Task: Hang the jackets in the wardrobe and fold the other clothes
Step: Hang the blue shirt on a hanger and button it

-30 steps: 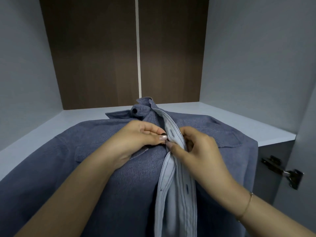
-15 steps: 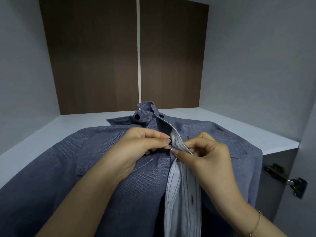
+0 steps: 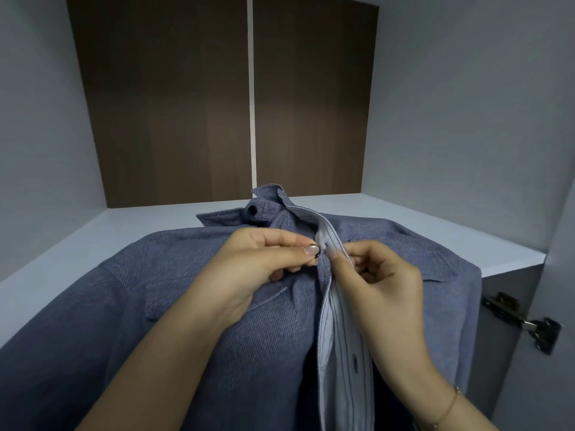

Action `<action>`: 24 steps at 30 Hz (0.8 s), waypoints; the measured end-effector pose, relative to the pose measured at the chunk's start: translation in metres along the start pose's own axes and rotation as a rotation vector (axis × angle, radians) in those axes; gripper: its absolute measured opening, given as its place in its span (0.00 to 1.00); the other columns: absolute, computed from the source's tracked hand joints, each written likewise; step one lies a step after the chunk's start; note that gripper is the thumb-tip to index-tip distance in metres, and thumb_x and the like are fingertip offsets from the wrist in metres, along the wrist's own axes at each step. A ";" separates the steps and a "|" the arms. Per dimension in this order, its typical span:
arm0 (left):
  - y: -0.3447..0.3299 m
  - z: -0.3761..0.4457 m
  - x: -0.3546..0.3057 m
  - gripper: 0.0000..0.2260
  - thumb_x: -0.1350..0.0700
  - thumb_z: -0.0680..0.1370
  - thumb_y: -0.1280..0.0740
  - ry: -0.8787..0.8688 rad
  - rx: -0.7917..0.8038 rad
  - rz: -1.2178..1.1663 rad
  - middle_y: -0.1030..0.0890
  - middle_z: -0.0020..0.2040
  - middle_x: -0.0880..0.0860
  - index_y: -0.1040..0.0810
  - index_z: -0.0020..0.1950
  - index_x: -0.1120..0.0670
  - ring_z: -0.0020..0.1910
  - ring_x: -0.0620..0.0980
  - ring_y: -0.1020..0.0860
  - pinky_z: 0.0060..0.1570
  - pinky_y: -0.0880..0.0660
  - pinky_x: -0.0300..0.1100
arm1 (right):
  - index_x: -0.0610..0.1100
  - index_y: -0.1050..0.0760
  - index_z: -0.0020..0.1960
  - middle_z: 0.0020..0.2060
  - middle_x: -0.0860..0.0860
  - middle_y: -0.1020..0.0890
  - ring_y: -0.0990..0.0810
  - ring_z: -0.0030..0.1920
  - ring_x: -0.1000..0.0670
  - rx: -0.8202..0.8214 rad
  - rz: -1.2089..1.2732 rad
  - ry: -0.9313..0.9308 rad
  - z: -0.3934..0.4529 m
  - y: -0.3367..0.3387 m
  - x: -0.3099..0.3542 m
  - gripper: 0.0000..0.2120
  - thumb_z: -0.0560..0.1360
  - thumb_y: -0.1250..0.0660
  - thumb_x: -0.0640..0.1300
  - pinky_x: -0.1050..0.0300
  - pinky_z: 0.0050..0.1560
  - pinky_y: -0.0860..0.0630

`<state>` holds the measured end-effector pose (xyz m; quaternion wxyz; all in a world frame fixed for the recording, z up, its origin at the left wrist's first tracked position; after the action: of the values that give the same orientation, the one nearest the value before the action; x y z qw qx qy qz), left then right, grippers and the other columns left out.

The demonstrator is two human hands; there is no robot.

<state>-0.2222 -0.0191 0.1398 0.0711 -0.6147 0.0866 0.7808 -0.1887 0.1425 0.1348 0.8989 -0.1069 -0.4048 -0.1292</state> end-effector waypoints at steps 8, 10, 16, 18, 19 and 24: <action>0.000 0.001 0.003 0.04 0.64 0.71 0.26 0.015 -0.039 -0.047 0.15 0.38 0.58 0.16 0.44 0.60 0.36 0.47 0.16 0.35 0.22 0.31 | 0.46 0.16 0.42 0.39 0.46 0.15 0.19 0.41 0.54 0.124 0.168 -0.144 0.000 -0.009 -0.002 0.04 0.72 0.28 0.46 0.60 0.46 0.24; -0.001 0.001 0.003 0.04 0.65 0.71 0.26 0.020 -0.035 -0.081 0.14 0.39 0.58 0.16 0.45 0.61 0.36 0.48 0.15 0.37 0.21 0.32 | 0.47 0.15 0.42 0.40 0.48 0.14 0.18 0.43 0.54 0.127 0.186 -0.175 0.000 -0.009 -0.003 0.03 0.72 0.28 0.44 0.58 0.50 0.24; -0.006 0.002 0.006 0.04 0.68 0.73 0.30 0.070 0.008 -0.131 0.14 0.38 0.57 0.18 0.45 0.61 0.37 0.48 0.15 0.36 0.22 0.31 | 0.45 0.14 0.44 0.41 0.48 0.13 0.16 0.45 0.52 0.158 0.195 -0.218 -0.001 -0.011 -0.006 0.04 0.72 0.28 0.42 0.59 0.52 0.21; -0.006 0.003 0.007 0.05 0.69 0.74 0.31 0.084 0.015 -0.139 0.14 0.38 0.57 0.19 0.45 0.61 0.37 0.47 0.15 0.36 0.22 0.31 | 0.46 0.14 0.44 0.41 0.48 0.13 0.16 0.45 0.53 0.196 0.219 -0.254 -0.001 -0.011 -0.009 0.06 0.72 0.30 0.40 0.63 0.50 0.21; -0.007 0.003 0.008 0.05 0.69 0.74 0.31 0.091 0.018 -0.141 0.15 0.38 0.57 0.19 0.45 0.61 0.36 0.47 0.15 0.36 0.22 0.31 | 0.45 0.14 0.44 0.42 0.46 0.13 0.16 0.45 0.53 0.232 0.265 -0.290 -0.001 -0.013 -0.010 0.07 0.73 0.31 0.39 0.65 0.48 0.21; -0.010 0.005 0.010 0.05 0.69 0.75 0.32 0.112 0.053 -0.107 0.16 0.35 0.54 0.20 0.47 0.60 0.34 0.44 0.17 0.37 0.22 0.30 | 0.39 0.14 0.44 0.43 0.42 0.14 0.15 0.43 0.52 0.511 0.399 -0.430 0.006 -0.027 -0.007 0.11 0.67 0.33 0.38 0.66 0.43 0.21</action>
<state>-0.2275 -0.0081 0.1308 0.1241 -0.6590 0.0779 0.7377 -0.2063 0.1198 0.1360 0.7986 0.0191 -0.5745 0.1784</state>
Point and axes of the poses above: each hand's wrist, its own z-axis towards the middle knuckle, its own y-axis out of the back of the hand, x = y × z, the point moved 10 cm from there along z, towards the middle knuckle
